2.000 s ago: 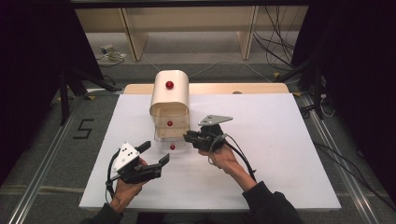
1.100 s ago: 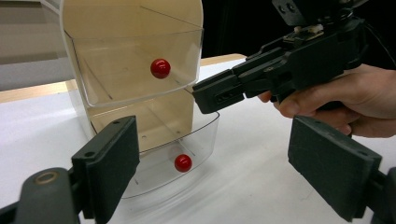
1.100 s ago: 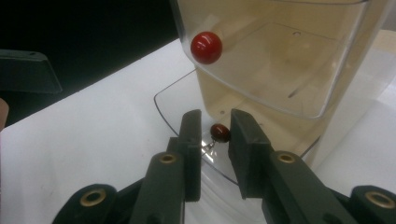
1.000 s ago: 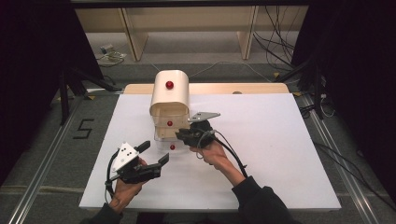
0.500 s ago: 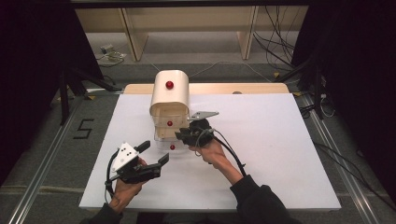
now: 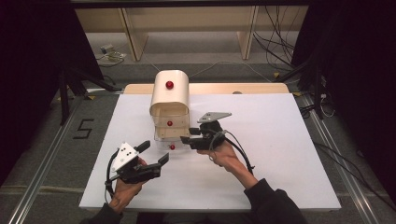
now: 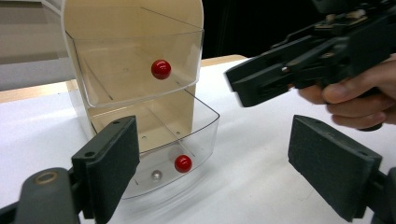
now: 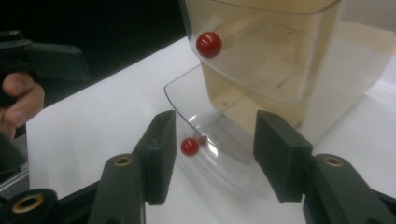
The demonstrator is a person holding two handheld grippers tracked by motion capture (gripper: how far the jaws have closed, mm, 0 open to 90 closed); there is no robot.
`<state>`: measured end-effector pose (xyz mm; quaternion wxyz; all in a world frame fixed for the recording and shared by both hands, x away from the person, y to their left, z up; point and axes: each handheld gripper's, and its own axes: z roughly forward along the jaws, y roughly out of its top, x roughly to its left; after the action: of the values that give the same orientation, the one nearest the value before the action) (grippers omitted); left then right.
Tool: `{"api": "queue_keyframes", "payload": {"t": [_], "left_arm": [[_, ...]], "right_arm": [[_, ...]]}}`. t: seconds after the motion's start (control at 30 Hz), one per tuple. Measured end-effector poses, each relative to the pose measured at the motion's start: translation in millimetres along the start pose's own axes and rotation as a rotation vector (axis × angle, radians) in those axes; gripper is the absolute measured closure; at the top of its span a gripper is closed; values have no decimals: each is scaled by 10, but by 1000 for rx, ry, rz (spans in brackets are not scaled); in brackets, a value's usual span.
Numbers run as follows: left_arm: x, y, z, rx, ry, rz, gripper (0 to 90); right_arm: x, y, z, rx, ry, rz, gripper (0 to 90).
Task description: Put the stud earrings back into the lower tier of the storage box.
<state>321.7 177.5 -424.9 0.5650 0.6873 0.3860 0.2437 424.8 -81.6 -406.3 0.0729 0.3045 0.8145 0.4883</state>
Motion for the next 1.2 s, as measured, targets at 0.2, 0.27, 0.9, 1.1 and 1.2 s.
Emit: {"api": "queue_keyframes", "payload": {"t": [0.2, 0.27, 0.9, 1.1, 1.2], "left_arm": [[3, 0, 1, 2, 2, -2, 159], [1, 1, 3, 2, 2, -3, 159], [-2, 7, -9, -4, -1, 1, 159], [0, 7, -8, -3, 0, -2, 159], [0, 9, -9, -9, 0, -5, 159]], "right_arm": [[-129, -165, -282, -2, -33, 6, 427], [-189, -236, -373, 5, -43, 20, 422], [-365, -553, -726, 84, -105, 50, 383], [-348, -592, -725, 112, -108, 44, 401], [-342, -626, -727, 130, -110, 51, 412]]}}
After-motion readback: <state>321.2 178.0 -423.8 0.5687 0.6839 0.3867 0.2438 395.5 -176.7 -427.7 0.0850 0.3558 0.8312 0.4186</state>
